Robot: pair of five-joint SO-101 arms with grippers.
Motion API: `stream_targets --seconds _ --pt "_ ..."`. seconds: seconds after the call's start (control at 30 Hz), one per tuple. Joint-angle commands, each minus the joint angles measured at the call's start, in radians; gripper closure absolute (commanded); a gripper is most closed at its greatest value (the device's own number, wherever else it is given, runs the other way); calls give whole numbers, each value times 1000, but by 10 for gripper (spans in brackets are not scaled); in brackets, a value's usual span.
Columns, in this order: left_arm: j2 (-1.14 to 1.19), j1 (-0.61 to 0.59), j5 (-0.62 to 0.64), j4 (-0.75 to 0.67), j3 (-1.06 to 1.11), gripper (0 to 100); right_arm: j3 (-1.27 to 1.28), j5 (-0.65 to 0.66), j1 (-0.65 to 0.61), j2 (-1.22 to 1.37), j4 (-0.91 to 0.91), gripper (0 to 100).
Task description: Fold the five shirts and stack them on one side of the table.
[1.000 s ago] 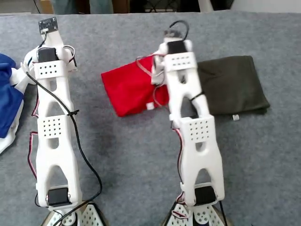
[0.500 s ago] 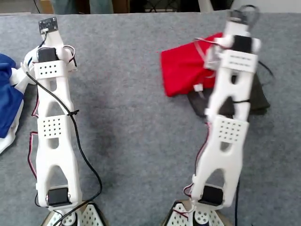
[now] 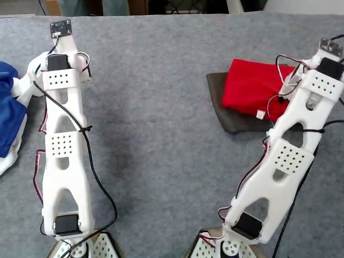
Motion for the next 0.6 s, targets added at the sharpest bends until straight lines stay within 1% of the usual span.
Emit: stream_targets --seconds 0.0,0.07,0.2,0.23,0.27,0.33,0.43,0.5,0.57 --pt "-15 8 -11 -17 -44 970 22 11 -11 -12 6 979" --pt "-15 8 -11 -17 -44 970 28 9 -11 -4 6 919" --pt "-15 10 -11 -17 -47 970 30 29 2 -15 9 645" --pt "-17 15 -11 -17 -48 970 31 34 9 -33 9 587" --pt "-21 18 -11 -15 -48 970 33 29 11 -58 9 554" --pt "-25 25 -11 -8 -48 970 33 15 2 -116 9 551" --pt "-26 18 -11 -6 -48 970 28 15 -21 -234 9 610" --pt "-46 5 -11 15 -48 970 35 15 -44 -315 8 681" --pt "-107 -7 -11 63 -48 970 36 12 -75 -372 8 788"
